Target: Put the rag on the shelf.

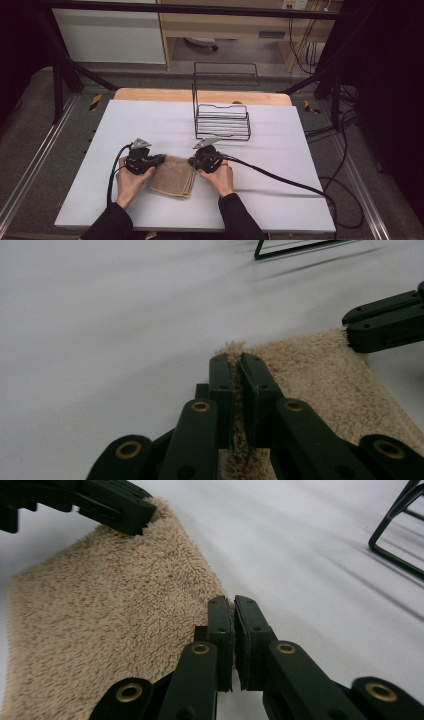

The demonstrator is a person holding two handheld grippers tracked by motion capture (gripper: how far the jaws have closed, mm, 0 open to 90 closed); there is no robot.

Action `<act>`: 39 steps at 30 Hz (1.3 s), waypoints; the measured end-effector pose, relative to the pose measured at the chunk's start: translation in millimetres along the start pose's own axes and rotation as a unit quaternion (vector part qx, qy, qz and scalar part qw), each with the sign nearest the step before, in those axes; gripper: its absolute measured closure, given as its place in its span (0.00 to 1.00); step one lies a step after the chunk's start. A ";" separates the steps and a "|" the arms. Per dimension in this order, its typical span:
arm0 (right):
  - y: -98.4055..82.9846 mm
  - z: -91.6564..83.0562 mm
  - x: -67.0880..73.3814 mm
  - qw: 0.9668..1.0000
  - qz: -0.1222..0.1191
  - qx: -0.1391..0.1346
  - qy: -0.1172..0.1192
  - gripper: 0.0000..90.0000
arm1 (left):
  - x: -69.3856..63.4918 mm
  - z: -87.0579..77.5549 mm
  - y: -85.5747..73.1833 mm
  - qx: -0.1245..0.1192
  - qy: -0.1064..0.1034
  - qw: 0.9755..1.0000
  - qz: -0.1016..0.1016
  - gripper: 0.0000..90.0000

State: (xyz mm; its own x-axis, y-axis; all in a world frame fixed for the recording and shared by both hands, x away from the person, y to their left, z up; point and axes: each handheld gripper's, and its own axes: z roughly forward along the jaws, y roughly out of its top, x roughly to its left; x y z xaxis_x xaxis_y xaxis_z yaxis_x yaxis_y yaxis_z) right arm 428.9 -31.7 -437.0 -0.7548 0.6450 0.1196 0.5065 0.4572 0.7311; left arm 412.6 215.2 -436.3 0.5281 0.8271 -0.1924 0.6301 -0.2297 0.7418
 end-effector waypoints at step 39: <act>-14.0 8.8 7.3 0.993 0.115 -0.002 -0.034 0.77 | 17.0 21.4 10.6 0.063 -0.036 0.996 0.049 0.87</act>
State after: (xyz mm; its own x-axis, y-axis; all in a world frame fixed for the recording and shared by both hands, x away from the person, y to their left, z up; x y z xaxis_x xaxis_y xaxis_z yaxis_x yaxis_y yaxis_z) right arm 419.9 -28.0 -452.2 -0.5895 0.7716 0.2389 0.6608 0.2906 0.6920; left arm 440.5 215.8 -445.4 0.6271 0.7594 -0.1733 0.6385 -0.3736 0.6729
